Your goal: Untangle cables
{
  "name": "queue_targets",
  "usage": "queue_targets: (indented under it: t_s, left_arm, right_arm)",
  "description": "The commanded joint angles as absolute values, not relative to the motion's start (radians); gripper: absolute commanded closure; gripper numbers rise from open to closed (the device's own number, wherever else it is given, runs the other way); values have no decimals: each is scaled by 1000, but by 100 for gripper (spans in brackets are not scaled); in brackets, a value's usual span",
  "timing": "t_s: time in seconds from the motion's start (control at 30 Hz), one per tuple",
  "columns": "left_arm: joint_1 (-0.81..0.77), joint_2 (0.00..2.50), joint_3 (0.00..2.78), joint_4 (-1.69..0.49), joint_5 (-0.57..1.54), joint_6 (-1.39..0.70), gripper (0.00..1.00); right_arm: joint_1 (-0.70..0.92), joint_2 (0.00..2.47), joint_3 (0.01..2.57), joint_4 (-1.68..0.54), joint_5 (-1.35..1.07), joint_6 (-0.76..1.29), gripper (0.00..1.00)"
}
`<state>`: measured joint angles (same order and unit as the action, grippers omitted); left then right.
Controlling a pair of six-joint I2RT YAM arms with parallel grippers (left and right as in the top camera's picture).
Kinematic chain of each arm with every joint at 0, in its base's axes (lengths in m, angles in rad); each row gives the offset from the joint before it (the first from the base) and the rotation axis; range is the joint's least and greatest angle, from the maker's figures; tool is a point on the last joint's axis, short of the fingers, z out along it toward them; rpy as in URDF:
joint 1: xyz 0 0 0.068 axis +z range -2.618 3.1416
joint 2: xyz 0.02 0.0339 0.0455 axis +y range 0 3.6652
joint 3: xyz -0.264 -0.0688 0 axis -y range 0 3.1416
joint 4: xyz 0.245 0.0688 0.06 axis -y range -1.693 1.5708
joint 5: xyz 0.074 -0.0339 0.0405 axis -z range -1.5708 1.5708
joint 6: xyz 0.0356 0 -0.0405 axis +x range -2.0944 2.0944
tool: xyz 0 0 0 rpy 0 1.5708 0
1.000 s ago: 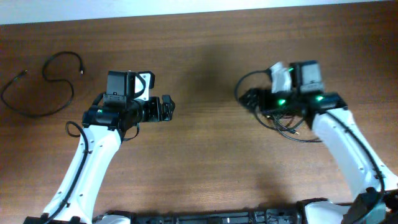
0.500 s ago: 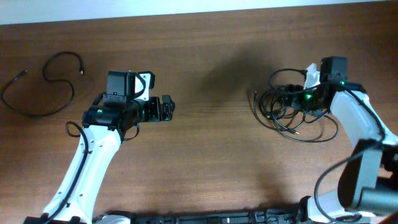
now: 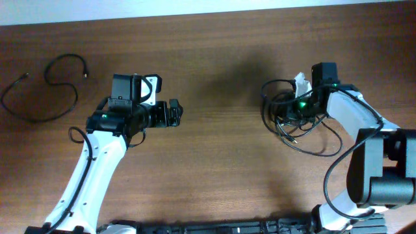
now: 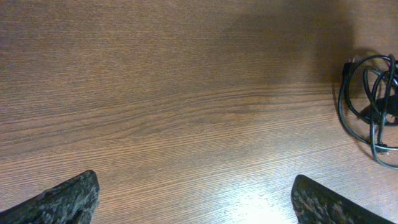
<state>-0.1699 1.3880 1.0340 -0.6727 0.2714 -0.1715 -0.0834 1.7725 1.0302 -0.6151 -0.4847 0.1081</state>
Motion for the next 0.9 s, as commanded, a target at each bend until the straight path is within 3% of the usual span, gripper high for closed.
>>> queue_targets:
  t_s: [0.0,0.2,0.27,0.53,0.87]
  left_arm:
    - [-172,1392,1031,-674,265,-152,1]
    - [-172,1392,1031,-674,265,-152,1]
    - [-172,1392,1031,-674,265,-152,1]
    - [-172,1392,1031,-674,265,-152,1]
    - [-172,1392,1031,-640,265,-152,1]
  right_arm:
    - [-80,1774,1056,-608,-685,108,96]
    - [-65,1774,1106,-498,-1190,113,96]
    - [-33,1774,1106,-467,-1257,120,96]
    - [150,1774,1111,-445,-995,174,96]
    - [178,1738,1147,-599,-720,173,96]
